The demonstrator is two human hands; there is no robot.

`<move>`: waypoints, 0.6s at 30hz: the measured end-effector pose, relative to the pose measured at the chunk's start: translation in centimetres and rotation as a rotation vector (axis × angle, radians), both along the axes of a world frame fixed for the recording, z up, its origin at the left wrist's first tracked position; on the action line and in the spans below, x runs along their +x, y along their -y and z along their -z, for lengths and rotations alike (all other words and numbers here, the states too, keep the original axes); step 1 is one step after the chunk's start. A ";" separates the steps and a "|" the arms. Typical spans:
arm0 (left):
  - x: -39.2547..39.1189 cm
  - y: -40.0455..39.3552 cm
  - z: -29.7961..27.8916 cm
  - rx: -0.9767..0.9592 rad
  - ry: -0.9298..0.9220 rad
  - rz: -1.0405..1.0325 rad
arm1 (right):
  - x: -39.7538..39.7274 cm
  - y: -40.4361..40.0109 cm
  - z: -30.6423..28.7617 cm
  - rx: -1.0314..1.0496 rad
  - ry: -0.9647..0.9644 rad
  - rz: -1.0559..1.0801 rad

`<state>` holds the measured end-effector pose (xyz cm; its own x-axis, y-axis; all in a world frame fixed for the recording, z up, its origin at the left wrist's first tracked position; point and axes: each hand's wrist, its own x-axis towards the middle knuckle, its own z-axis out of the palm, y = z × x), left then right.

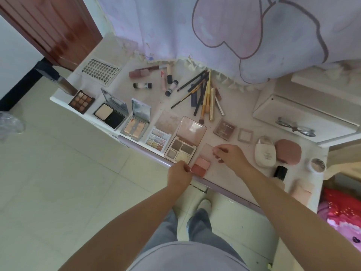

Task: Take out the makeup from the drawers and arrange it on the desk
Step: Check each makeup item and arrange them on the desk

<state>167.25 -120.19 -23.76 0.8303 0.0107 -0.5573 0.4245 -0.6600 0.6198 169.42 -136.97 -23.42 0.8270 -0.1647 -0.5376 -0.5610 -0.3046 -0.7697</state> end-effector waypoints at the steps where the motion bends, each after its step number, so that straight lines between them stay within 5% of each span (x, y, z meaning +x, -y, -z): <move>1: 0.0 -0.1 0.1 -0.008 0.007 -0.001 | 0.1 -0.1 -0.1 -0.011 0.007 -0.003; 11: 0.0 -1.0 -0.7 -0.038 0.061 0.018 | 0.0 -0.3 -2.1 -0.317 0.111 -0.237; 18: 0.6 1.2 -1.9 0.021 0.232 0.380 | -5.0 5.0 -3.9 -0.524 0.164 -0.314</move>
